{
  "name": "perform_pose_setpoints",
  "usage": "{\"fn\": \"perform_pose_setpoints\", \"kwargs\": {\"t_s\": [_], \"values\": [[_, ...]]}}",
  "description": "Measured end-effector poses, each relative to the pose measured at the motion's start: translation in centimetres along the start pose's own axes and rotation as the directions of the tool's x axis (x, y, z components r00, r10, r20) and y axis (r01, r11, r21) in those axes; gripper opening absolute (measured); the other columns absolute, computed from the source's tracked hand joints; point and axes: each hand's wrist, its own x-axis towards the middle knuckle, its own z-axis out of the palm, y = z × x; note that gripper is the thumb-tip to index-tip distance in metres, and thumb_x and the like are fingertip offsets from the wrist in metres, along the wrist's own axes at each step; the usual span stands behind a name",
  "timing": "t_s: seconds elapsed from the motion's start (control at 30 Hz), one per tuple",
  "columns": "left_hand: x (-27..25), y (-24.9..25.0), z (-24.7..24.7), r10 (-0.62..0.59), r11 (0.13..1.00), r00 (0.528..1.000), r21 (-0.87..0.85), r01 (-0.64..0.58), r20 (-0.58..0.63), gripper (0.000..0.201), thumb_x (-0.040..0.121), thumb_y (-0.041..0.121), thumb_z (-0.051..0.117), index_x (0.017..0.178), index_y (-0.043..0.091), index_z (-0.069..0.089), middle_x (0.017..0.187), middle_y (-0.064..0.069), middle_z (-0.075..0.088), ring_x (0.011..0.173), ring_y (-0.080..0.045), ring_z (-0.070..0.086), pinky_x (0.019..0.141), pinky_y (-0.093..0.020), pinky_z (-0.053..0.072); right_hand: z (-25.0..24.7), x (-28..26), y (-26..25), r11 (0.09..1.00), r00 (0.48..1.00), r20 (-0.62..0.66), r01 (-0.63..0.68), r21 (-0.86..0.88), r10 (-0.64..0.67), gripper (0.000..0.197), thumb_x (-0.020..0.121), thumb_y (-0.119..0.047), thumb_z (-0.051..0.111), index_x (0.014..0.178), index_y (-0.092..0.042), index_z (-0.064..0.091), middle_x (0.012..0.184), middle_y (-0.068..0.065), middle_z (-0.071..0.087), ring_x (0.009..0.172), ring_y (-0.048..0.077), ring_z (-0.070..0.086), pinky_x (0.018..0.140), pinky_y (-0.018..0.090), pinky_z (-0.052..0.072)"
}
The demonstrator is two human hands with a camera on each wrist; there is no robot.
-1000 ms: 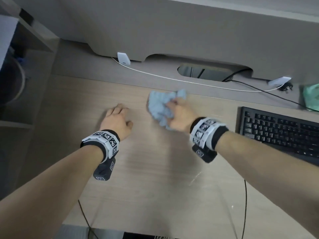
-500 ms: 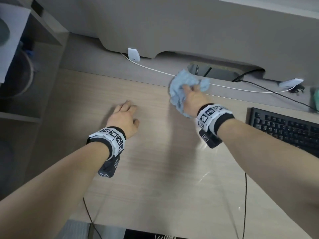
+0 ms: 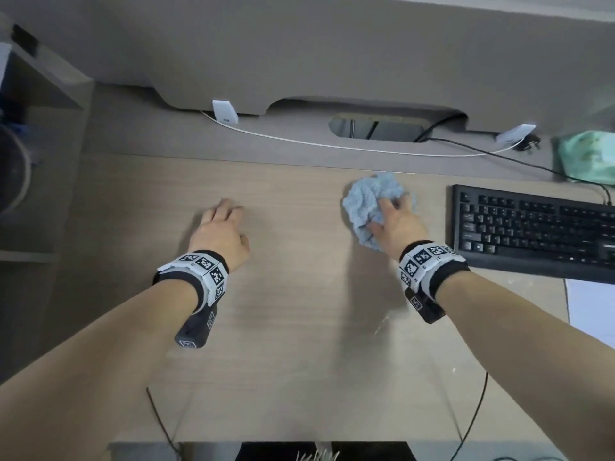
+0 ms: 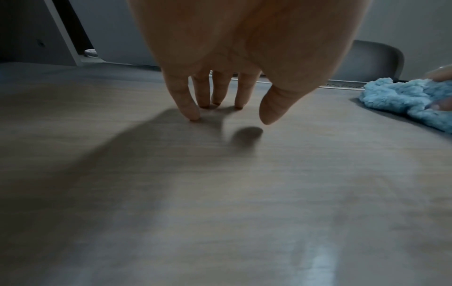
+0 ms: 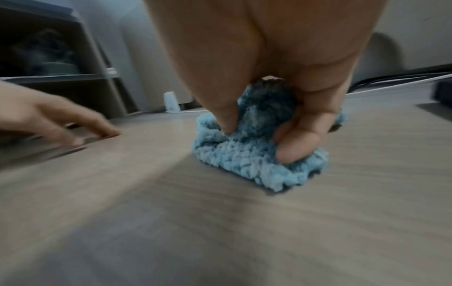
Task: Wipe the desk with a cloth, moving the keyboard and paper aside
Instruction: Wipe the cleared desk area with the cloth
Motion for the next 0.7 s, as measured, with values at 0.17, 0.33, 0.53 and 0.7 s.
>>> {"fn": "perform_pose_setpoints", "kwargs": {"t_s": [0.17,0.33,0.53,0.7], "values": [[-0.1,0.0,-0.1,0.008,0.999,1.000,0.038,-0.009,0.017,0.060,0.085,0.025,0.052,0.143,0.023,0.035,0.156,0.001,0.024,0.135,-0.032,0.029,0.105,-0.040,0.040,1.3,-2.1,-2.1,0.998,1.000,0.030,-0.006,-0.056,0.008,0.054,0.098,-0.035,0.052,0.145,-0.015,0.035,0.143,0.016,0.028,0.100,0.037,0.062,0.086,0.042,0.053],[-0.1,-0.1,-0.4,0.048,0.998,0.999,0.050,-0.048,-0.004,0.060,0.083,0.019,0.052,0.141,0.020,0.039,0.153,-0.003,0.030,0.130,-0.034,0.034,0.104,-0.040,0.040,2.1,-4.9,0.5,0.990,0.999,0.031,0.040,-0.135,-0.036,0.057,0.095,-0.051,0.050,0.143,-0.022,0.037,0.142,0.009,0.038,0.120,0.034,0.050,0.093,0.046,0.050],[-0.7,0.2,-0.3,0.039,0.997,0.999,0.067,-0.038,-0.017,0.068,0.077,0.012,0.054,0.142,0.022,0.036,0.156,-0.002,0.027,0.133,-0.032,0.032,0.103,-0.040,0.040,-0.7,-1.3,2.3,0.963,0.993,-0.036,-0.116,-0.243,0.110,0.051,0.094,-0.041,0.054,0.139,-0.017,0.043,0.141,0.015,0.042,0.132,0.038,0.034,0.099,0.051,0.043],[-0.7,0.5,-0.8,0.015,0.999,1.000,0.034,-0.015,-0.015,0.069,0.077,0.009,0.052,0.143,0.023,0.037,0.158,0.001,0.025,0.137,-0.029,0.028,0.106,-0.038,0.038,0.4,1.9,-6.3,0.867,0.986,0.017,0.152,-0.474,-0.163,0.047,0.090,-0.029,0.056,0.132,-0.009,0.051,0.142,0.013,0.042,0.136,0.036,0.025,0.106,0.050,0.035]]}}
